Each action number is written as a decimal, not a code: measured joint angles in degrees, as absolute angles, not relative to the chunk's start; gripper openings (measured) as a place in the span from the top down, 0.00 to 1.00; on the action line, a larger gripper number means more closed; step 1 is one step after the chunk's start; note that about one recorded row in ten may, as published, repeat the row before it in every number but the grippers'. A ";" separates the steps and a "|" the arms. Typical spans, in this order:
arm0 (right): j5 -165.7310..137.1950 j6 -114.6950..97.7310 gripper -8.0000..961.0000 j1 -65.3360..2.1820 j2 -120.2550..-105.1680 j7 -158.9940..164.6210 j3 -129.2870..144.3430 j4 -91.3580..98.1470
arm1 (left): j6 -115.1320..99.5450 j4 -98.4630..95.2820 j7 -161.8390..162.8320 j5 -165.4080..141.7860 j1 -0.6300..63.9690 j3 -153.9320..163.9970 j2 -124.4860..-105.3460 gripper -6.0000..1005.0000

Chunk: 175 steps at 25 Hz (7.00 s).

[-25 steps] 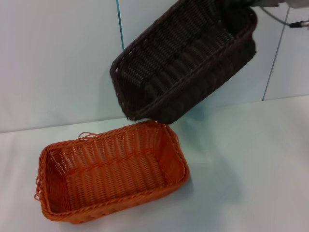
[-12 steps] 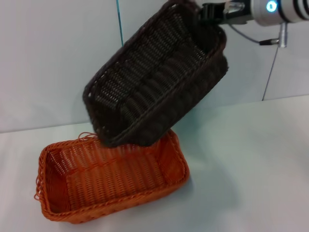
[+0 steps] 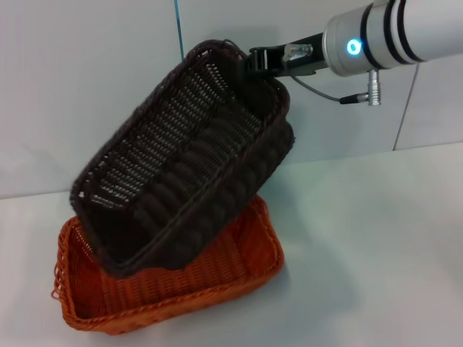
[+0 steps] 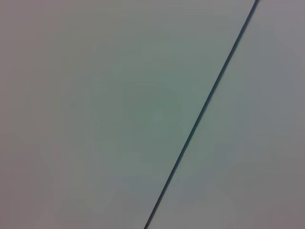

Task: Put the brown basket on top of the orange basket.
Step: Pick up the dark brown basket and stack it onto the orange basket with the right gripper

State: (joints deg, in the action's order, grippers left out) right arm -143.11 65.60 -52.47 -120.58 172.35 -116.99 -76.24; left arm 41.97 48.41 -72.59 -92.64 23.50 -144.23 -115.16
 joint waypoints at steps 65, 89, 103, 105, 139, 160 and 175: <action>-123.88 43.60 0.80 -42.06 -120.22 172.26 -91.23 -64.17 | 42.46 47.97 -72.69 -97.91 24.05 -139.52 -115.12 0.21; -125.67 41.55 0.80 -47.08 -119.23 171.58 -93.20 -55.52 | 42.45 48.03 -72.34 -97.89 24.00 -139.68 -115.49 0.21; -125.67 37.22 0.80 -51.69 -119.32 170.07 -91.80 -47.67 | 42.45 47.91 -72.40 -97.58 23.77 -139.75 -115.51 0.21; -125.60 37.05 0.80 -51.77 -119.33 169.72 -91.77 -47.14 | 42.45 47.89 -72.41 -97.55 23.76 -139.75 -115.56 0.21; -125.38 36.22 0.80 -51.06 -119.18 169.28 -92.81 -42.77 | 42.33 47.90 -72.38 -97.47 23.99 -139.74 -115.75 0.21; -125.24 36.33 0.23 -51.07 -119.28 168.85 -92.90 -43.15 | 42.45 48.22 -72.25 -97.38 23.99 -139.74 -115.75 0.20; -125.53 38.13 0.16 -47.38 -118.94 169.20 -93.33 -49.69 | 42.38 48.34 -72.24 -97.38 24.08 -139.74 -115.75 0.20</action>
